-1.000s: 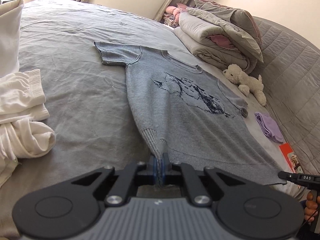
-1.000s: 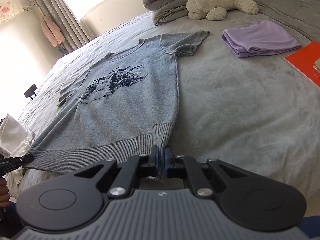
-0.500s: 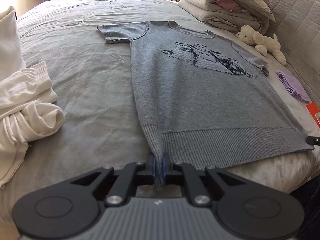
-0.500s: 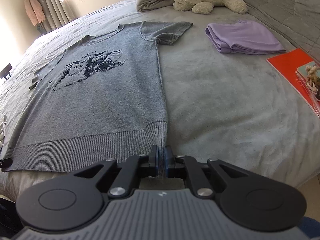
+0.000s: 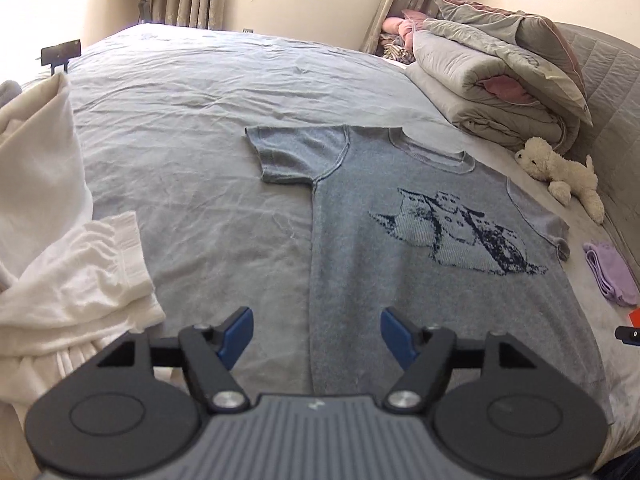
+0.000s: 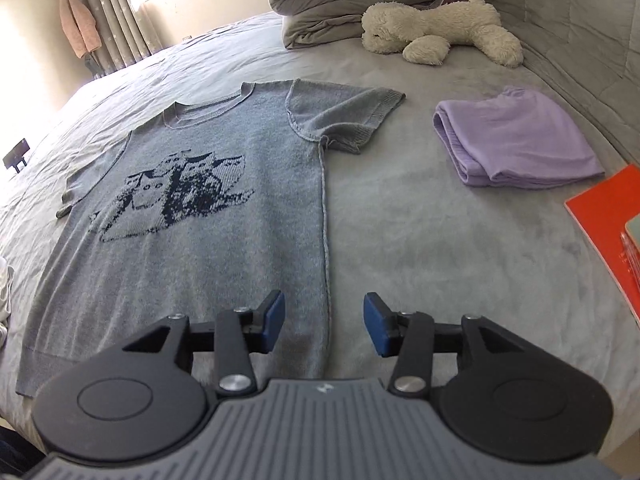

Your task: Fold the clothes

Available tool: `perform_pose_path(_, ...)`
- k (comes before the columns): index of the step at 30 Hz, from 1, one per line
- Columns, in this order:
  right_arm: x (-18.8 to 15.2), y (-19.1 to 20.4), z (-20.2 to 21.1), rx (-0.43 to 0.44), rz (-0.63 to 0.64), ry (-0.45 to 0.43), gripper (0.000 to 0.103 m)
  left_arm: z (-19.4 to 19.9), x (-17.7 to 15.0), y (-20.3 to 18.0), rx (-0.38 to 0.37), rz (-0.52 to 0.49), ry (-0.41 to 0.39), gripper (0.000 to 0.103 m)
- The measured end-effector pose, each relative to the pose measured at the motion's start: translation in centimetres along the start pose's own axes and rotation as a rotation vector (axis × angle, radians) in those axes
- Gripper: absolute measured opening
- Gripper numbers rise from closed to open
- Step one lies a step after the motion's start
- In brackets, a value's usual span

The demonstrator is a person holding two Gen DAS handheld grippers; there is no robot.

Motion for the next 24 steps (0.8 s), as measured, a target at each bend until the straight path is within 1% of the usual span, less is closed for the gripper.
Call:
perform_pose_path(3,3.2,-0.1,-1.3,0.034,-0.035,-0.015,0.048,-1.7,3.1,-1.5,0.000,-0.008,-0.030,0.077)
perform_pose_path(5,4.5,-0.2,-2.3,0.054,-0.060,-0.021,0.053,-3.6,4.6,-2.3,-0.032,0.010,-0.023,0.078)
perform_pose_path(6,4.8,-0.2,-3.1,0.060,-0.071,-0.013,0.054,-4.6,5.0,-2.4,-0.030,0.017,-0.021,0.079)
perform_pose_path(9,4.6,-0.7,-5.5,0.049,-0.078,0.024,0.054,-8.6,5.0,-2.3,0.025,0.033,0.006,0.079)
perform_pose_path(12,4.1,-2.0,-7.1,0.020,-0.056,0.025,0.054,-11.2,4.2,-1.9,0.040,0.036,0.068,0.079)
perform_pose_path(14,4.5,-2.7,-7.8,-0.004,-0.058,0.037,0.054,-11.9,4.7,-1.8,0.049,0.039,0.056,0.079)
perform_pose_path(16,5.5,-3.0,-8.2,-0.013,-0.042,0.008,0.054,-12.4,5.3,-2.0,0.056,0.031,0.033,0.079)
perform_pose_path(18,6.4,-3.0,-8.9,0.002,-0.034,-0.010,0.054,-13.3,5.6,-2.2,0.068,0.034,0.036,0.079)
perform_pose_path(21,7.8,-2.8,-11.0,0.001,-0.012,-0.007,0.054,-14.6,5.9,-2.5,0.073,0.039,0.042,0.079)
perform_pose_path(24,8.9,-2.0,-13.2,-0.012,0.029,0.001,0.053,-15.5,6.1,-3.2,0.094,0.012,0.021,0.079)
Point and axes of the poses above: each gripper's, at about its wrist camera, not at the fingertips, and z roughly against the way its jaws point, y to its left, x to its top, the point moved 3 cm from there along -z, roughly the way its jaws point, and after that the axes turned 6 degrees about x, right-handed, at the moved point
